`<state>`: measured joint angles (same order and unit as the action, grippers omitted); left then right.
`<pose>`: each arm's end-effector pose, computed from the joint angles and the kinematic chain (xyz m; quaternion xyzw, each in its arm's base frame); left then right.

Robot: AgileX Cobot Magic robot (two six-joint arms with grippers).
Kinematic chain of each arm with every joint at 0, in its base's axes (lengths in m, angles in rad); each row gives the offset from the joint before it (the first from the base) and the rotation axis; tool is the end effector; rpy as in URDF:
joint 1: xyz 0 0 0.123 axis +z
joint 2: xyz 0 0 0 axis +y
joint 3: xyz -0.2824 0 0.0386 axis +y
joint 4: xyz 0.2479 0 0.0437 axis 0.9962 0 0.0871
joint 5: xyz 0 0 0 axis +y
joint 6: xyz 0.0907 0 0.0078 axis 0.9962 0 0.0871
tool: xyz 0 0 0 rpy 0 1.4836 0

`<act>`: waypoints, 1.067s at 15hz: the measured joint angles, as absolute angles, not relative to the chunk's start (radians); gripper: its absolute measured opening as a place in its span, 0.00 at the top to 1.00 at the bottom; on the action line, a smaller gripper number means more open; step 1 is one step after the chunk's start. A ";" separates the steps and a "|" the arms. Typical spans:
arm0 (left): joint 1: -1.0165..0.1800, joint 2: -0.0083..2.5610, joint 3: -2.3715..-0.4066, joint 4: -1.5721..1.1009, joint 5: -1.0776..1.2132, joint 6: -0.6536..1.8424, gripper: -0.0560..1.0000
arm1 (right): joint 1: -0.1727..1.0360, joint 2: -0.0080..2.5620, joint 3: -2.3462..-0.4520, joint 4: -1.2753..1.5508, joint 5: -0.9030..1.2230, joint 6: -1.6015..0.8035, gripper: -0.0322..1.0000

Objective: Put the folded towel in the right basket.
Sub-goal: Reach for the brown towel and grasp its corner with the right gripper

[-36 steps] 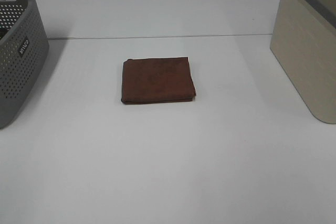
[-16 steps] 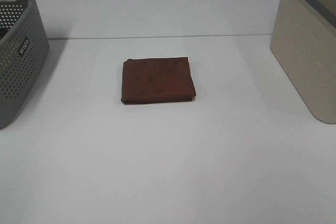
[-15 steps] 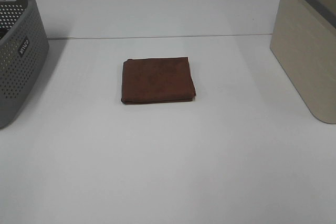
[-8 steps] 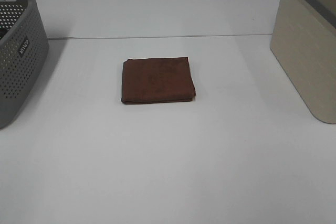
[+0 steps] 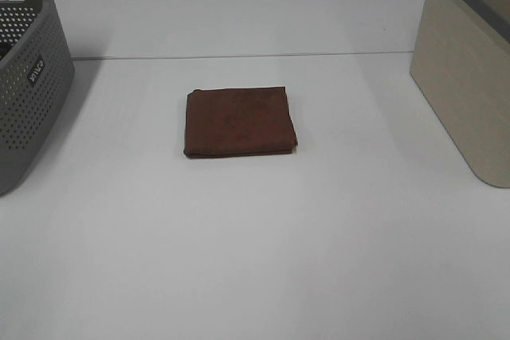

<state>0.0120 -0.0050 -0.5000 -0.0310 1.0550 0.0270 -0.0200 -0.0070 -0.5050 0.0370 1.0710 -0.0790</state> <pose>-0.0054 -0.0025 0.2776 0.0070 0.8503 -0.0052 0.5262 -0.0069 0.0031 0.2777 -0.0261 0.8522 -0.0074 0.5224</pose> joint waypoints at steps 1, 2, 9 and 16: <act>0.012 -0.005 -0.500 -0.031 1.055 0.027 0.03 | -0.020 -0.007 -0.505 0.037 1.071 -0.079 0.30; 0.012 -0.005 -0.500 -0.031 1.055 0.027 0.03 | -0.020 -0.007 -0.505 0.037 1.071 -0.079 0.30; 0.012 -0.005 -0.500 -0.031 1.055 0.027 0.03 | -0.020 -0.007 -0.505 0.037 1.071 -0.079 0.30; 0.012 -0.005 -0.500 -0.031 1.055 0.027 0.03 | -0.020 -0.007 -0.505 0.037 1.071 -0.079 0.30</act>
